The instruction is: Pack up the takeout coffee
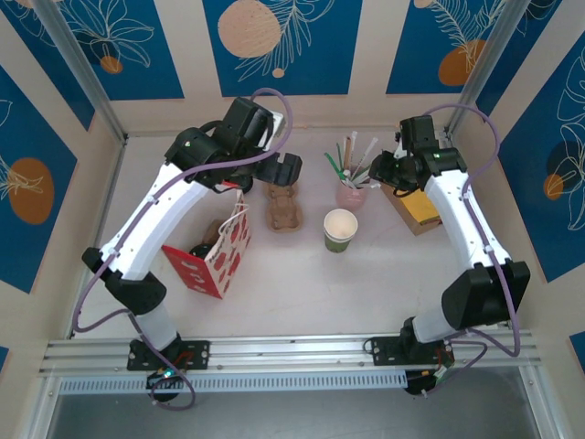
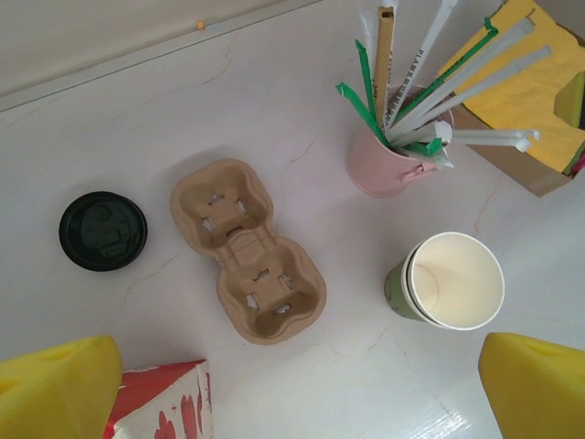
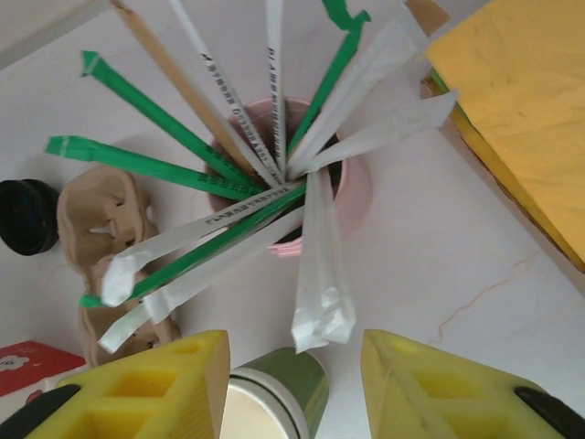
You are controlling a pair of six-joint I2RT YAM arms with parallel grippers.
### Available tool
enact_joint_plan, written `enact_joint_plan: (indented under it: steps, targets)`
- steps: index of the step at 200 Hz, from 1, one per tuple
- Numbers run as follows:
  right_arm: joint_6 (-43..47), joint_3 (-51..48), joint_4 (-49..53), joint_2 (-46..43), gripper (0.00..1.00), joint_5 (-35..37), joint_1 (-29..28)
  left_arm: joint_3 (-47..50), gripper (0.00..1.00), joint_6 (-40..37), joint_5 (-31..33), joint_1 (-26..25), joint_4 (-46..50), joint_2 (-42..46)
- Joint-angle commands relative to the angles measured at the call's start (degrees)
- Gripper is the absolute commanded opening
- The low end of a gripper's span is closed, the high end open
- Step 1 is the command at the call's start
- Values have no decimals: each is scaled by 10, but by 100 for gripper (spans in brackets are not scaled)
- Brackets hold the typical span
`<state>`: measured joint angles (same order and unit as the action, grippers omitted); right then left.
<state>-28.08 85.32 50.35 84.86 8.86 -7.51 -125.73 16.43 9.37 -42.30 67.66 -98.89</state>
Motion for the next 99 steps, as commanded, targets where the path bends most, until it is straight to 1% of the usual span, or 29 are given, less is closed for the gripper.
enact_joint_plan:
  steps: [1, 31, 53, 66, 99]
  targets:
    - [7, 4, -1, 9, 43, -20, 15, 8, 100, -8, -24, 12, -16, 17]
    - [15, 11, -29, 26, 40, -42, 40, 14, 100, -9, -32, 16, -21, 17]
    - [19, 42, -36, 56, 37, -57, 54, 16, 100, -8, -33, 19, -21, 16]
    - [21, 68, -33, 77, 34, -72, 55, 17, 100, -8, -38, 20, -23, 14]
    - [31, 136, -20, 129, 34, -65, 43, 17, 100, -6, -37, 25, -24, 11]
